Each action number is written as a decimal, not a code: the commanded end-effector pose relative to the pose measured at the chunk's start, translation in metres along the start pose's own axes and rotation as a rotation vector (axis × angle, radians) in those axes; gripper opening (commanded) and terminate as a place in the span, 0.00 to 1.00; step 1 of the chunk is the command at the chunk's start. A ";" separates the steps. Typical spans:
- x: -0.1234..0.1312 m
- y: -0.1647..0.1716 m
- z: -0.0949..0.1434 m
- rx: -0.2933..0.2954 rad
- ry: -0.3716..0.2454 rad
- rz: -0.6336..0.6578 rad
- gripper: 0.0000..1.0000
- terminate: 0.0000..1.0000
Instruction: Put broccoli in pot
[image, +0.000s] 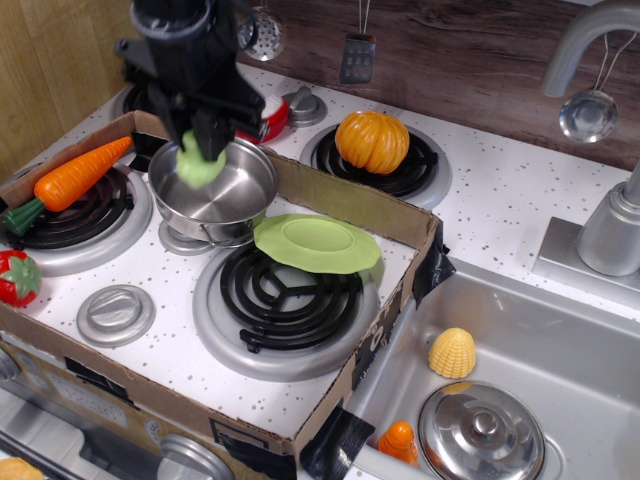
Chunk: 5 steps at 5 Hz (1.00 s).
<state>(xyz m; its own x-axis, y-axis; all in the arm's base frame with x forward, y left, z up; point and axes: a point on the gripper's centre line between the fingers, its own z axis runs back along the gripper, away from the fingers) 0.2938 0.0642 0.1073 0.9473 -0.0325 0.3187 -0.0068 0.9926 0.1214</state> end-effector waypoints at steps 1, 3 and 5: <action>0.031 0.009 -0.019 -0.072 -0.201 0.004 0.00 0.00; 0.027 0.012 -0.023 -0.063 -0.229 0.007 1.00 0.00; 0.031 0.010 -0.021 -0.054 -0.215 0.018 1.00 0.00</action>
<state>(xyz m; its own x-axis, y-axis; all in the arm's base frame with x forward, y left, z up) 0.3235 0.0762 0.0763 0.8831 -0.0213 0.4687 -0.0015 0.9988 0.0482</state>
